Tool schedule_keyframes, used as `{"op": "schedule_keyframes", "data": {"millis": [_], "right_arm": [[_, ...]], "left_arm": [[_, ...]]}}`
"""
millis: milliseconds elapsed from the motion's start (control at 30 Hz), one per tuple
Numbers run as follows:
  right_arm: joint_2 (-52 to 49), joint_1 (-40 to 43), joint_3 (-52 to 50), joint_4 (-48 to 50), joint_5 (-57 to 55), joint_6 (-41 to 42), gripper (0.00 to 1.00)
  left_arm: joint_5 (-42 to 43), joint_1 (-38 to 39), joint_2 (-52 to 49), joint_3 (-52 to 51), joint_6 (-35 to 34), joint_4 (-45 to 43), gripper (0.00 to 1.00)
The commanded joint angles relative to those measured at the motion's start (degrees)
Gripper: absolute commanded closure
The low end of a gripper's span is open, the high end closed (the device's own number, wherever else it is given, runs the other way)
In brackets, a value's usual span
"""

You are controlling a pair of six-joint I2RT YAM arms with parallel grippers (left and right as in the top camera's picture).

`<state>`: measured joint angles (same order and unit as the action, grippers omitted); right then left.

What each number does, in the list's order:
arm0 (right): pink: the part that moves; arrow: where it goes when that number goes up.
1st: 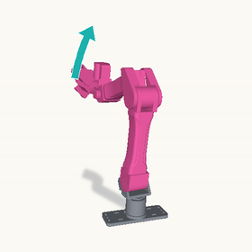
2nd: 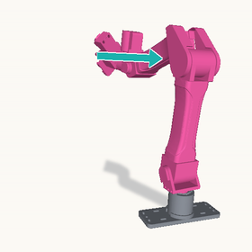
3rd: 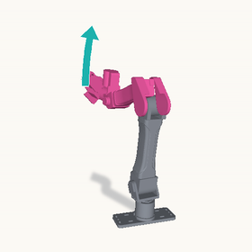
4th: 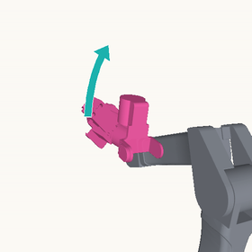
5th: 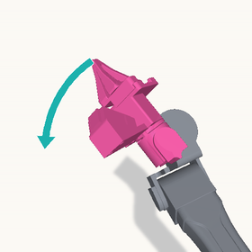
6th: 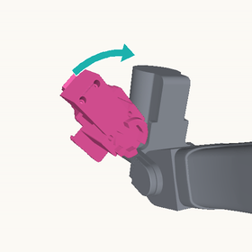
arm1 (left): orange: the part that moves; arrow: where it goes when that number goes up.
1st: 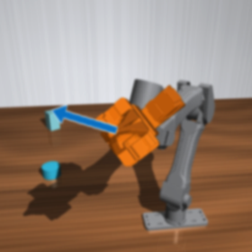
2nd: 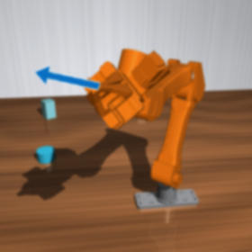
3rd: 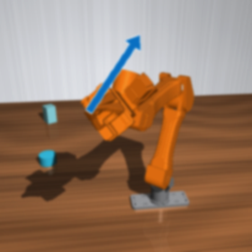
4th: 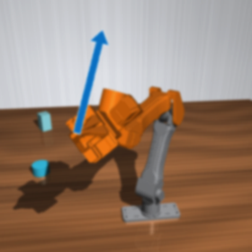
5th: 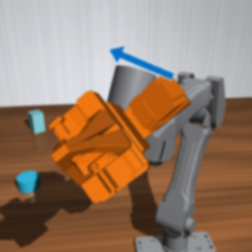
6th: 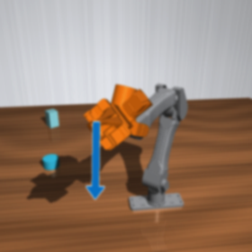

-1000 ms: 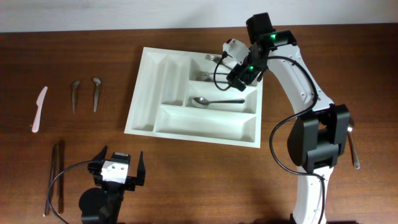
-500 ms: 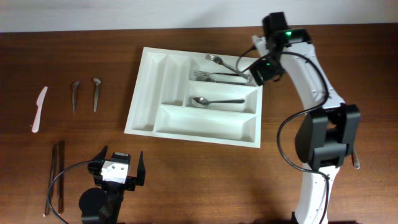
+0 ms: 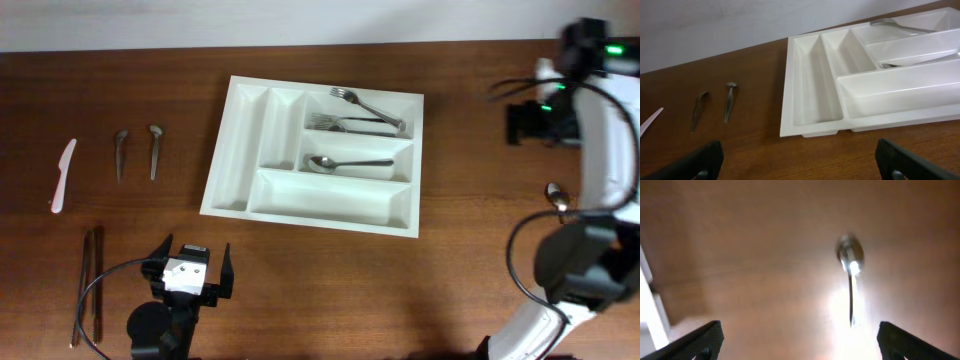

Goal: Pack container
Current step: 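Move the right gripper right toward the silver spoon on the table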

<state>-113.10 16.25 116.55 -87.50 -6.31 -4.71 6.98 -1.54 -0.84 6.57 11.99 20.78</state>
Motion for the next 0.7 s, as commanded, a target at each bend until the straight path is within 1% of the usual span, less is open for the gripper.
{"op": "schedule_keyframes", "data": {"millis": [0,133,267,333,433,467,567,667], "right_arm": [[2.27,3.26,0.76,-4.72,1.57,4.15,0.01],[2.82,6.25,0.72,-8.41,1.6,2.97,0.01],[2.82,7.48,0.02,-9.79,1.68,-5.07,0.02],[2.82,8.72,-0.74,-9.03,3.48,-7.54,0.01],[2.78,11.93,-3.85,-6.71,10.86,-17.16,0.01],[2.78,12.87,-4.83,-5.88,11.78,-18.75,0.01],[2.69,16.31,-8.87,-3.17,11.41,-24.37,0.01],[2.69,18.99,-12.79,0.72,8.59,-25.53,0.01]], "left_arm": [[-0.42,-0.28,0.44,-0.22,0.72,0.07,0.01],[-0.42,-0.28,0.44,-0.22,0.72,0.07,0.01],[-0.42,-0.28,0.44,-0.22,0.72,0.07,0.01],[-0.42,-0.28,0.44,-0.22,0.72,0.07,0.01],[-0.42,-0.28,0.44,-0.22,0.72,0.07,0.01],[-0.42,-0.28,0.44,-0.22,0.72,0.07,0.01],[-0.42,-0.28,0.44,-0.22,0.72,0.07,0.01],[-0.42,-0.28,0.44,-0.22,0.72,0.07,0.01]]}}
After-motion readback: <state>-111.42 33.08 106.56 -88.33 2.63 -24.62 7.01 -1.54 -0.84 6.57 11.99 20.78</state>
